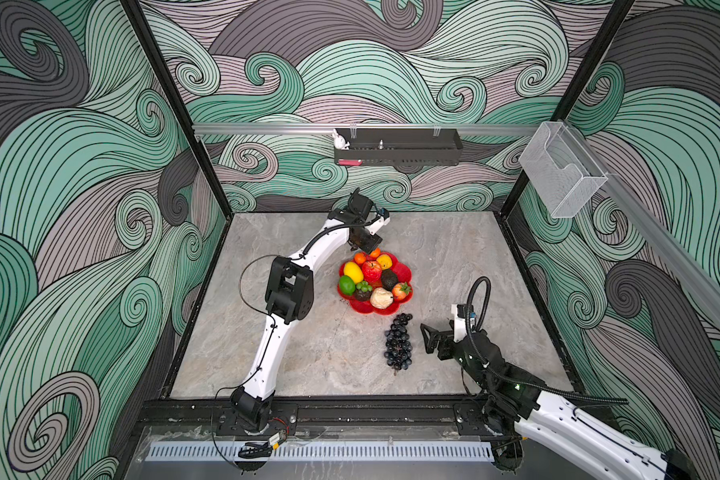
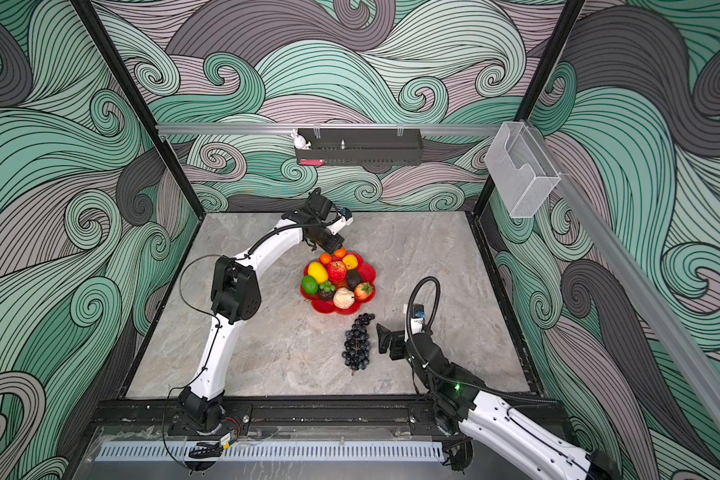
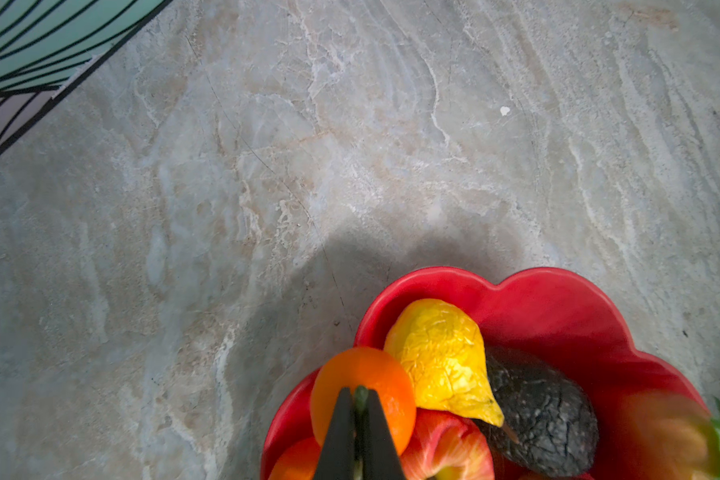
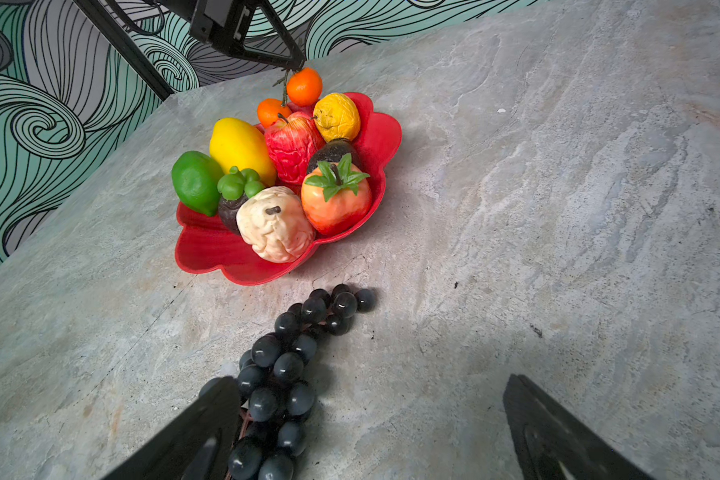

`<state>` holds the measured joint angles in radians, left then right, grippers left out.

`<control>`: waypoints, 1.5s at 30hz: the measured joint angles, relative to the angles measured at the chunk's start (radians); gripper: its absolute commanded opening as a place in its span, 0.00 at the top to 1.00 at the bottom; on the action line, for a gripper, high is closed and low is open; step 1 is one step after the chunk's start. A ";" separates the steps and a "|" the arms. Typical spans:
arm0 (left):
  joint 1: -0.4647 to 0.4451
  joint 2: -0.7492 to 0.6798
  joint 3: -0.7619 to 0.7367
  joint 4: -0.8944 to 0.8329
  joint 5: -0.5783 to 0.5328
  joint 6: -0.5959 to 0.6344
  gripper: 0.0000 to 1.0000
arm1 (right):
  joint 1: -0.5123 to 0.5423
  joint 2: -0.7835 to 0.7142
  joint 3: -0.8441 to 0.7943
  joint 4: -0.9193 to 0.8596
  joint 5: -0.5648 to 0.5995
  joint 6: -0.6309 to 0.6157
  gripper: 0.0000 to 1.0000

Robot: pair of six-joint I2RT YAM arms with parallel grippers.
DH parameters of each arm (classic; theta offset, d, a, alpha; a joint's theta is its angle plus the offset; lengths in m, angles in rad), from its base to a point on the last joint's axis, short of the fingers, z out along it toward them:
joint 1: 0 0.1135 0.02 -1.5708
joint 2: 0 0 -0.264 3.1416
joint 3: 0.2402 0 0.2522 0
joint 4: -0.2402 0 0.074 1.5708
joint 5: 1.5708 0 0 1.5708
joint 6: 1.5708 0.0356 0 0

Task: Place and organize the fake fruits in the fruit bowl
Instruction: 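Lower the tomatoes into the bowl and open the left gripper, then withdraw the left gripper while the right gripper moves to the grapes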

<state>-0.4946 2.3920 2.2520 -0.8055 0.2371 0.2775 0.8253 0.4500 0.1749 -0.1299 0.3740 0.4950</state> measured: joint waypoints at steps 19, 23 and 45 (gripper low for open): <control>0.000 0.002 0.008 -0.030 -0.009 -0.016 0.78 | -0.006 0.027 -0.003 0.020 -0.018 0.000 0.00; 0.000 -0.008 0.006 -0.031 -0.009 -0.039 0.74 | -0.006 0.042 -0.003 0.023 -0.022 0.000 0.00; 0.000 -0.702 -0.723 0.163 -0.169 -0.412 0.47 | -0.007 0.064 0.005 -0.019 -0.055 0.025 0.02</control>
<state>-0.4942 1.6901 1.5291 -0.6430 0.0677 -0.1341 0.8185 0.5137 0.1802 -0.1486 0.3195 0.5201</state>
